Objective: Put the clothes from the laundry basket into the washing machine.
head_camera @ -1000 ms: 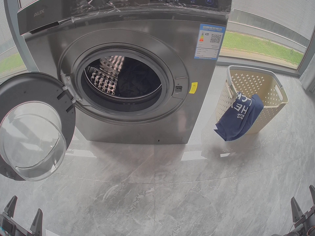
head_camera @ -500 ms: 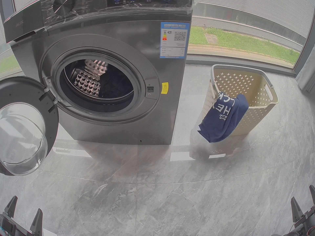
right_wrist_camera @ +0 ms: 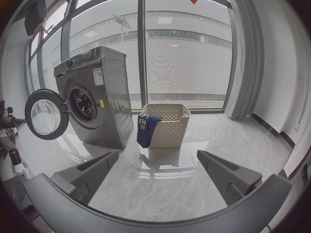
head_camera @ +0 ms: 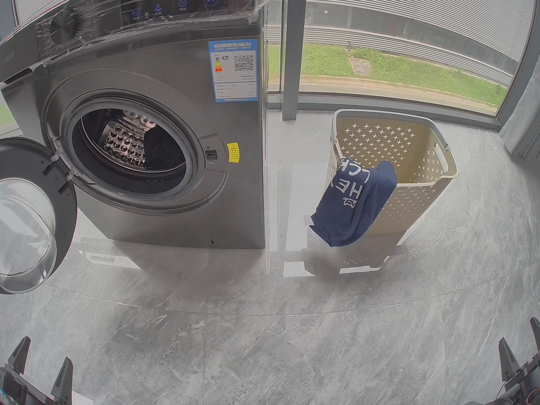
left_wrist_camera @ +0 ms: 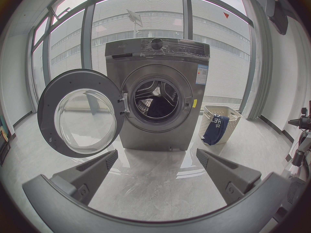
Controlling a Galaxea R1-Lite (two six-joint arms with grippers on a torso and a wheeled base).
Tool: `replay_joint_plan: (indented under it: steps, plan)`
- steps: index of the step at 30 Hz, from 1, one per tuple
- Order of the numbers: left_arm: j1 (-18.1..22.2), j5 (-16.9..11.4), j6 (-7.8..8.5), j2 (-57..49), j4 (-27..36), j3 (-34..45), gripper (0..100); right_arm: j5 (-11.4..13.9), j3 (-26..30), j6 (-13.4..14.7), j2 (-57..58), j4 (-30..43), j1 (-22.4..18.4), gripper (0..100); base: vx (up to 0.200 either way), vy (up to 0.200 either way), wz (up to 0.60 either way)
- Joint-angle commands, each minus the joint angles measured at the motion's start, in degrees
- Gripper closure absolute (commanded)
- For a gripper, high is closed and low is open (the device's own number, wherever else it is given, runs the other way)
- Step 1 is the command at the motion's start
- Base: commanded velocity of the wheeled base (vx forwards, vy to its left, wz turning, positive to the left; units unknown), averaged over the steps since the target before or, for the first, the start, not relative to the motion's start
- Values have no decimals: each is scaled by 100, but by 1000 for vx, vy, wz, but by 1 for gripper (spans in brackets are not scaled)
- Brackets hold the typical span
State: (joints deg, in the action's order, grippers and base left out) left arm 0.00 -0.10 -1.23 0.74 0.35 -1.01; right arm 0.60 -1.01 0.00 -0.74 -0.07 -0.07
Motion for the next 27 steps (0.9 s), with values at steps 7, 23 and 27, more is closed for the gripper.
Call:
replay_joint_plan:
  steps: [7, 23, 27]
  plan:
    - [0, 1, -18, -48, 0, 84, 0, 2, 92, 0, 30, -1, -1, 0, 200, 0, 0]
    - [0, 1, -18, -48, -9, 84, 0, 2, 92, -9, 30, -1, -1, 0, 38, -88, 0]
    - [0, 1, -18, -48, -9, 84, 0, 2, 92, -9, 30, -1, -1, 0, 0, -200, 0]
